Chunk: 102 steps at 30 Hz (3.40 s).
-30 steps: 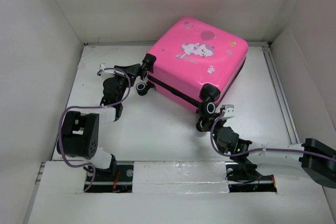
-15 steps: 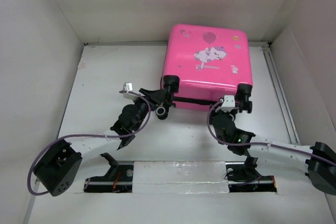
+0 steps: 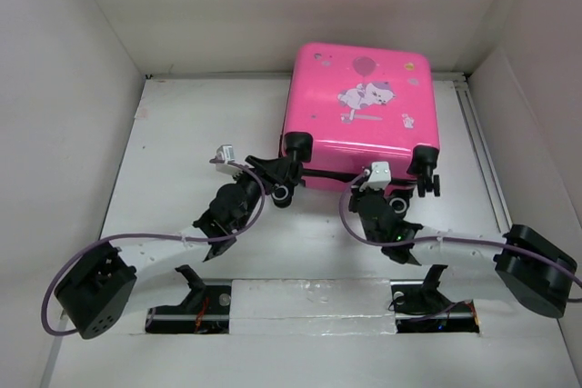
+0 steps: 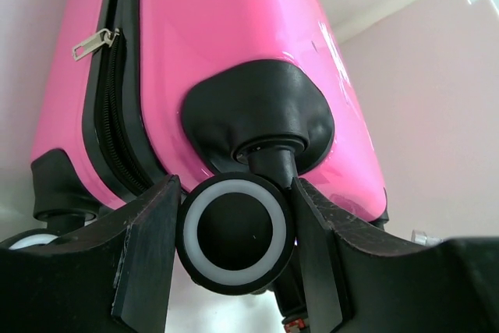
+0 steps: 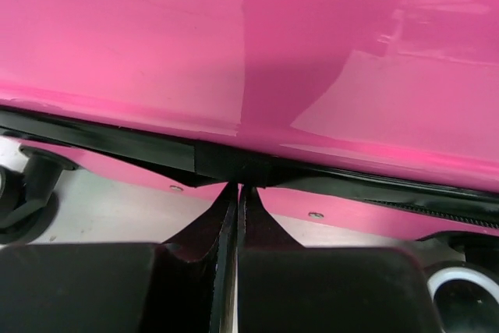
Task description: Pack the luggage
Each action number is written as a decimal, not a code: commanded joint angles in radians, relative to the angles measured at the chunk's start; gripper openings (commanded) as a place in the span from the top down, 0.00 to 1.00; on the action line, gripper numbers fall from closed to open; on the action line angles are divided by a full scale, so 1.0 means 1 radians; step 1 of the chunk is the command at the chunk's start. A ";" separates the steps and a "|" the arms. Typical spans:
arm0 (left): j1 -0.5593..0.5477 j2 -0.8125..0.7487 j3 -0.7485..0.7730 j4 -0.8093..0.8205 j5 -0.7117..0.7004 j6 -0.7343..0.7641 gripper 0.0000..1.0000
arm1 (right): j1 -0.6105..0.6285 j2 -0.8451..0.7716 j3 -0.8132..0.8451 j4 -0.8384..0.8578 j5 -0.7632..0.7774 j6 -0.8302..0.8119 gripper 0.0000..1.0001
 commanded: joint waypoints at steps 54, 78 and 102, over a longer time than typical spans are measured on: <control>-0.063 -0.414 0.088 -0.729 -0.121 0.238 0.12 | -0.401 -0.364 0.042 -0.274 -0.774 0.048 1.00; -0.063 -0.425 0.079 -0.557 0.076 0.252 0.07 | -0.382 -0.383 0.002 -0.274 -0.819 0.079 1.00; -0.063 -0.175 0.177 -0.338 0.301 0.280 1.00 | -0.111 -0.196 0.007 -0.069 -0.778 0.162 1.00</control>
